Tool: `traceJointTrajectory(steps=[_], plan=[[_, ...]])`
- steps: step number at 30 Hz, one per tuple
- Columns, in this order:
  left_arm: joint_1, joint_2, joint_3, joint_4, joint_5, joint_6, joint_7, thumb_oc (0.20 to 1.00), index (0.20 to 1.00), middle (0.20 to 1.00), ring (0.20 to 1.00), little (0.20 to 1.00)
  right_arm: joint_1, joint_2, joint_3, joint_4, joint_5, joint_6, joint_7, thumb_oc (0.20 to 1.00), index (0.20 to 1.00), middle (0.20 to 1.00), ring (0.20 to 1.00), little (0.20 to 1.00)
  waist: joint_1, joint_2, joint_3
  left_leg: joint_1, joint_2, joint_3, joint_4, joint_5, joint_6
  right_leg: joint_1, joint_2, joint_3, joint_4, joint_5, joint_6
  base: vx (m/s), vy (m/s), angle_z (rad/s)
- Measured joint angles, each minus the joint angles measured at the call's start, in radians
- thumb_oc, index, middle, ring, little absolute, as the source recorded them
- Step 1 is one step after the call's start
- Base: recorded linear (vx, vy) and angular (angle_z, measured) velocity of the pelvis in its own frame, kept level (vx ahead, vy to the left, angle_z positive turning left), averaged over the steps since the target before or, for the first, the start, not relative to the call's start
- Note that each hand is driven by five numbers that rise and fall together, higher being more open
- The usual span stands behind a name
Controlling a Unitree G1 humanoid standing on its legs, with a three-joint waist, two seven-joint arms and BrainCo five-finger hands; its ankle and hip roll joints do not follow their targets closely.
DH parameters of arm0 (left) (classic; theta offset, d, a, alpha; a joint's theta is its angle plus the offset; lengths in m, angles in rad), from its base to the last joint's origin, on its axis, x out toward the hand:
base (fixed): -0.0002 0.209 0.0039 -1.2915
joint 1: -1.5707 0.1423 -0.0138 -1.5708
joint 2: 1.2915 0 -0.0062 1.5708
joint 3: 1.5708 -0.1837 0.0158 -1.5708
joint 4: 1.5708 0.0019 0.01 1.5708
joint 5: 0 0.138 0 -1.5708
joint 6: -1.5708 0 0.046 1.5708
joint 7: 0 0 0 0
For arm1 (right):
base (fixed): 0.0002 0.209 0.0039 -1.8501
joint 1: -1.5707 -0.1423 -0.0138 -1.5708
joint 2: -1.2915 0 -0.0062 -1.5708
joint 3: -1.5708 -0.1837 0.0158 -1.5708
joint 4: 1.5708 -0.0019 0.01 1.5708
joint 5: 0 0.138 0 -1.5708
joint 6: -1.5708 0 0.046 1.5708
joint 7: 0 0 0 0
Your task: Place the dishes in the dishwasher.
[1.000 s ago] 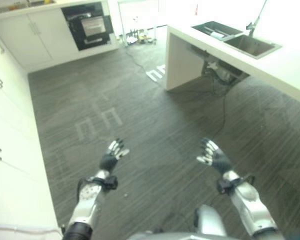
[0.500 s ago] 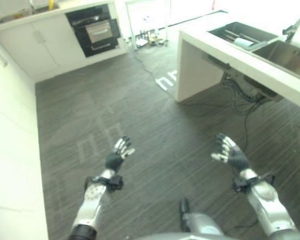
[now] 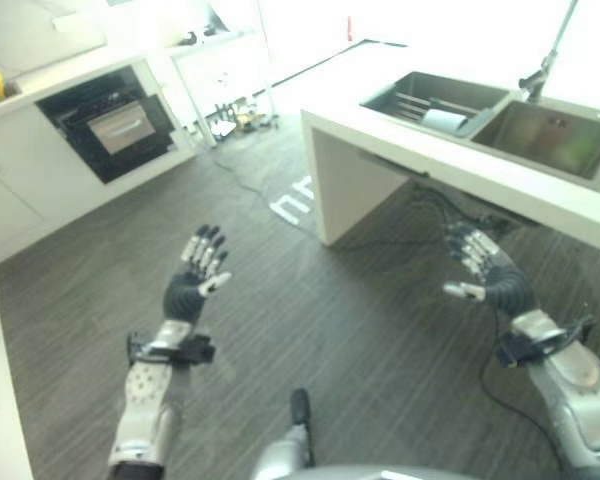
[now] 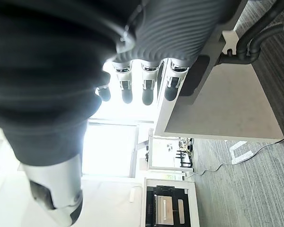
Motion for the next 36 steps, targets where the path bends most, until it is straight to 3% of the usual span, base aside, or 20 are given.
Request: traceJointTrajectory(steps=[2, 5, 7, 8, 11, 13, 14, 15, 16, 19, 22, 23, 25, 26, 27, 29, 32, 34, 35, 36], plan=[[-0.013, 0.050, -0.001, -0.002, 0.001, -0.001, 0.001, 1.000, 1.000, 1.000, 1.000, 1.000, 0.004, 0.009, -0.009, 0.000, 0.001, 0.001, -0.001, 1.000, 1.000, 1.000, 1.000, 1.000, 0.009, -0.042, 0.000, 0.036, -0.027, 0.026, 0.000, 0.097, 0.047, 0.007, -0.035, -0.005, 0.043, 0.007, 0.023, 0.29, 0.293, -0.26], [-0.089, 0.095, -0.007, -0.005, 0.009, -0.001, 0.012, 1.000, 1.000, 1.000, 1.000, 1.000, 0.001, 0.033, -0.030, -0.053, 0.041, 0.004, -0.009, 1.000, 1.000, 1.000, 1.000, 1.000, 0.014, -0.052, 0.003, 0.083, -0.066, 0.023, 0.000, 0.056, 0.092, 0.003, -0.069, -0.013, 0.145, 0.059, 0.103, 0.22, 0.219, 0.04], [-0.146, 0.105, -0.031, -0.015, 0.012, -0.004, 0.011, 1.000, 1.000, 1.000, 1.000, 1.000, -0.012, 0.053, -0.030, -0.057, 0.041, 0.001, -0.019, 1.000, 1.000, 1.000, 1.000, 1.000, 0.016, -0.037, 0.003, 0.127, -0.065, 0.002, 0.000, 0.028, 0.113, -0.043, -0.056, -0.009, 0.212, 0.019, 0.121, 0.23, 0.238, 0.19], [-0.161, 0.104, -0.033, -0.019, 0.029, -0.004, 0.005, 1.000, 1.000, 1.000, 1.000, 1.000, -0.021, 0.055, -0.029, -0.057, 0.041, 0.000, -0.032, 1.000, 1.000, 1.000, 1.000, 1.000, 0.032, -0.043, 0.001, 0.136, -0.076, 0.000, 0.000, 0.009, 0.132, -0.090, -0.052, -0.005, 0.238, 0.048, 0.132, 0.20, 0.232, 0.13], [-0.161, 0.098, -0.028, -0.035, 0.039, 0.009, -0.012, 1.000, 1.000, 1.000, 1.000, 1.000, -0.029, 0.065, -0.033, -0.045, 0.039, -0.002, -0.054, 1.000, 1.000, 1.000, 1.000, 1.000, 0.038, -0.032, 0.000, 0.158, -0.075, 0.001, 0.001, -0.002, 0.136, -0.234, -0.061, -0.032, 0.538, 0.073, 0.170, 0.17, 0.211, 0.02], [-0.151, 0.087, -0.026, -0.050, 0.043, 0.014, -0.009, 1.000, 1.000, 1.000, 1.000, 1.000, -0.041, 0.085, -0.029, -0.051, 0.037, -0.003, -0.056, 1.000, 1.000, 1.000, 1.000, 1.000, 0.042, -0.027, 0.002, 0.174, -0.070, 0.008, 0.001, -0.042, 0.174, -0.374, -0.059, -0.044, 0.746, 0.054, 0.156, 0.25, 0.162, -0.30], [-0.141, 0.090, -0.030, -0.090, 0.051, 0.017, -0.004, 1.000, 1.000, 1.000, 1.000, 1.000, -0.050, 0.080, -0.018, -0.052, 0.037, -0.003, -0.054, 1.000, 1.000, 1.000, 1.000, 1.000, 0.032, -0.015, 0.009, 0.199, -0.055, 0.036, -0.001, -0.057, 0.165, -0.512, -0.038, -0.100, 0.808, -0.018, 0.109, 0.26, 0.028, -0.56], [-0.143, 0.105, -0.028, -0.128, 0.051, 0.019, -0.003, 1.000, 1.000, 1.000, 1.000, 1.000, -0.043, 0.078, -0.017, -0.053, 0.037, -0.003, -0.055, 1.000, 1.000, 1.000, 1.000, 1.000, 0.021, -0.023, 0.008, 0.214, -0.052, 0.053, 0.000, -0.067, 0.122, -0.546, -0.018, -0.141, 0.688, -0.030, 0.100, 0.33, -0.094, -0.41], [-0.150, 0.117, -0.025, -0.145, 0.051, 0.018, -0.003, 1.000, 1.000, 1.000, 1.000, 1.000, -0.042, 0.075, -0.018, -0.053, 0.037, -0.004, -0.055, 1.000, 1.000, 1.000, 1.000, 1.000, 0.014, -0.027, 0.009, 0.218, -0.057, 0.056, -0.001, -0.073, 0.114, -0.550, -0.011, -0.185, 0.562, -0.017, 0.086, 0.21, -0.123, -0.09], [-0.138, 0.121, -0.022, -0.148, 0.053, 0.020, -0.004, 1.000, 1.000, 1.000, 1.000, 1.000, 0.004, 0.036, -0.058, -0.059, 0.040, -0.014, -0.057, 1.000, 1.000, 1.000, 1.000, 1.000, -0.011, -0.055, -0.005, 0.242, -0.073, 0.067, 0.000, -0.108, 0.097, -0.567, -0.029, -0.302, 0.172, 0.125, 0.063, 0.25, -0.187, -0.12], [-0.103, 0.114, -0.038, -0.146, 0.082, 0.022, -0.005, 1.000, 1.000, 1.000, 1.000, 1.000, 0.005, 0.044, -0.076, -0.058, 0.040, -0.025, -0.080, 1.000, 1.000, 1.000, 1.000, 1.000, -0.036, -0.058, -0.006, 0.288, -0.073, 0.082, 0.000, -0.148, 0.078, -0.559, -0.060, -0.317, -0.008, 0.282, 0.071, 0.25, -0.272, -0.21], [-0.100, 0.112, -0.054, -0.145, 0.097, 0.022, -0.004, 1.000, 1.000, 1.000, 1.000, 1.000, 0.001, 0.048, -0.067, -0.054, 0.041, -0.026, -0.083, 1.000, 1.000, 1.000, 1.000, 1.000, -0.045, -0.054, -0.005, 0.321, -0.058, 0.093, 0.001, -0.161, 0.065, -0.560, -0.087, -0.365, -0.011, 0.313, 0.080, 0.29, -0.390, -0.25], [-0.100, 0.134, -0.065, -0.145, 0.119, 0.022, 0.000, 1.000, 1.000, 1.000, 1.000, 1.000, -0.001, 0.046, -0.045, -0.048, 0.043, -0.034, -0.095, 1.000, 1.000, 1.000, 1.000, 1.000, -0.064, -0.055, -0.014, 0.400, -0.014, 0.112, 0.001, -0.208, -0.008, -0.520, -0.092, -0.387, 0.000, 0.320, 0.073, 0.37, -0.498, -0.31], [-0.110, 0.134, -0.083, -0.141, 0.119, 0.023, 0.018, 1.000, 1.000, 1.000, 1.000, 1.000, -0.022, 0.043, -0.041, -0.048, 0.060, -0.035, -0.120, 1.000, 1.000, 1.000, 1.000, 1.000, -0.079, -0.008, -0.032, 0.439, 0.065, 0.113, 0.001, -0.240, -0.070, -0.488, -0.002, -0.370, 0.009, 0.405, 0.022, 0.37, -0.471, -0.37], [-0.123, 0.133, -0.083, -0.141, 0.117, 0.023, 0.025, 1.000, 1.000, 1.000, 1.000, 1.000, -0.051, 0.044, -0.032, -0.044, 0.060, -0.036, -0.136, 1.000, 1.000, 1.000, 1.000, 1.000, -0.085, 0.022, -0.033, 0.456, 0.102, 0.113, 0.003, -0.233, -0.084, -0.486, 0.048, -0.365, 0.022, 0.388, -0.021, 0.36, -0.423, -0.53], [-0.148, 0.111, -0.079, -0.140, 0.117, 0.023, 0.041, 1.000, 1.000, 1.000, 1.000, 1.000, -0.117, 0.040, -0.008, -0.042, 0.060, -0.037, -0.151, 1.000, 1.000, 1.000, 1.000, 1.000, -0.079, 0.043, -0.034, 0.449, 0.133, 0.109, 0.085, -0.228, -0.088, -0.477, 0.086, -0.332, 0.049, 0.352, -0.125, 0.17, -0.191, -0.73], [-0.174, 0.091, -0.074, -0.147, 0.118, 0.022, 0.043, 1.000, 1.000, 1.000, 1.000, 1.000, -0.131, 0.004, -0.022, -0.047, 0.059, -0.055, -0.157, 1.000, 1.000, 1.000, 1.000, 1.000, -0.104, 0.072, -0.039, 0.455, 0.161, 0.110, 0.161, -0.159, -0.151, -0.450, 0.116, -0.322, 0.090, 0.277, -0.127, 0.14, -0.221, -0.25], [-0.179, 0.086, -0.070, -0.149, 0.118, 0.019, 0.058, 1.000, 1.000, 1.000, 1.000, 1.000, -0.124, 0.000, -0.042, -0.048, 0.058, -0.056, -0.152, 1.000, 1.000, 1.000, 1.000, 1.000, -0.114, 0.051, -0.040, 0.355, 0.174, 0.114, 0.405, -0.118, -0.224, -0.416, 0.104, -0.320, 0.086, 0.240, -0.131, 0.15, -0.207, -0.08], [-0.179, 0.078, -0.071, -0.157, 0.118, 0.018, 0.063, 1.000, 1.000, 1.000, 1.000, 1.000, -0.124, -0.001, -0.061, -0.053, 0.058, -0.058, -0.145, 1.000, 1.000, 1.000, 1.000, 1.000, -0.110, 0.037, -0.035, 0.230, 0.206, 0.129, 0.655, -0.057, -0.246, -0.391, 0.102, -0.317, 0.071, 0.228, -0.148, 0.16, -0.135, -0.27], [-0.168, 0.063, -0.073, -0.167, 0.118, 0.014, 0.065, 1.000, 1.000, 1.000, 1.000, 1.000, -0.125, -0.003, -0.068, -0.055, 0.058, -0.062, -0.143, 1.000, 1.000, 1.000, 1.000, 1.000, -0.101, 0.035, -0.034, 0.160, 0.213, 0.117, 0.767, -0.044, -0.255, -0.383, 0.107, -0.293, 0.071, 0.219, -0.162, 0.25, -0.099, -0.45]])
